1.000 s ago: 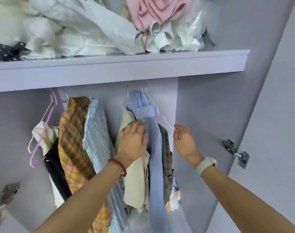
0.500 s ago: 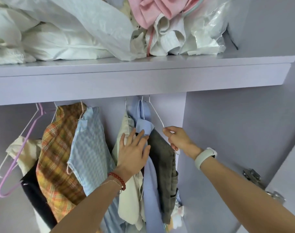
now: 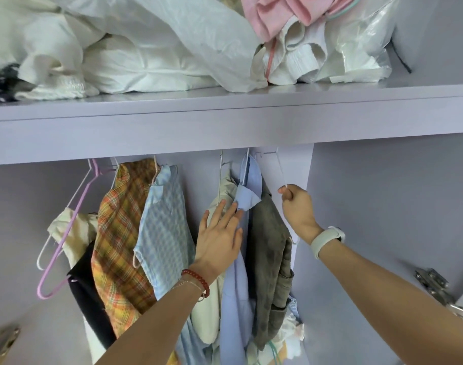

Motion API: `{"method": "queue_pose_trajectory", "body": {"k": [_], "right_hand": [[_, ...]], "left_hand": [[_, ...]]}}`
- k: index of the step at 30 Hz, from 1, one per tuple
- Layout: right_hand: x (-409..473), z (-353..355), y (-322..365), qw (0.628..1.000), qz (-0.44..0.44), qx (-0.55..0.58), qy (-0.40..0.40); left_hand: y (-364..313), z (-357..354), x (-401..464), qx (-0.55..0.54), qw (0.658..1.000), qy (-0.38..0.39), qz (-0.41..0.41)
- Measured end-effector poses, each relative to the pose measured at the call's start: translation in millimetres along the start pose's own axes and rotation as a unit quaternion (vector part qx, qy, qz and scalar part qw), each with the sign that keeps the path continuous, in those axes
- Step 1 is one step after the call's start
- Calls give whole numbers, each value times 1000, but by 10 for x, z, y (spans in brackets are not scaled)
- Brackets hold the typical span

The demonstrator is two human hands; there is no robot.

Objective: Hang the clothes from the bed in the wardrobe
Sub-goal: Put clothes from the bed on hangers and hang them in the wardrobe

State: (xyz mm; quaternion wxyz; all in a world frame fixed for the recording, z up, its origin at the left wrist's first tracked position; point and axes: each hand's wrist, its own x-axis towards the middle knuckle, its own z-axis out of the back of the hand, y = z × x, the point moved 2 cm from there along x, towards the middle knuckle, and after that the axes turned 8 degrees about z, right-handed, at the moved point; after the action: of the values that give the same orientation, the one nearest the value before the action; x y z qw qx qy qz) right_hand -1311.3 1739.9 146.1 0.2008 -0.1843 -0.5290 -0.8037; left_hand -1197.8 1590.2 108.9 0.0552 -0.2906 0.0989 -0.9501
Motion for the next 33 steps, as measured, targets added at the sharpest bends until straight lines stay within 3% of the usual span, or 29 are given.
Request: {"method": "queue_pose_trajectory", "body": {"k": [10,13,17,20,25,30,33], "right_hand": [[-374,408,-310,998,-38,-12,-55],[-703,567,-509,997,-39,-43,-48],[-1199,868,-698,993,-38,-104,-25],[-1564,1192,-748,986,-35,-165,-6],[-2316,1857,-576,969,-38,-245,-14],[-3234,2358,-220,935,-101,-339,-31],[-3897,2533,56,901,-150,-399,-78]], "left_hand": [[-258,-134,41,117,991,56,35],[-501,-57,-4,121,993,-9,-12],[-857,-75,-43,-16,987,-95,-126],[-1118,-214,-71,-161,975,-36,-149],[-1421,-672,-330,-194,960,131,-154],[-1923,-759,-824,-298,895,212,-254],[-2249,-690,-1296,-385,831,279,-288]]}}
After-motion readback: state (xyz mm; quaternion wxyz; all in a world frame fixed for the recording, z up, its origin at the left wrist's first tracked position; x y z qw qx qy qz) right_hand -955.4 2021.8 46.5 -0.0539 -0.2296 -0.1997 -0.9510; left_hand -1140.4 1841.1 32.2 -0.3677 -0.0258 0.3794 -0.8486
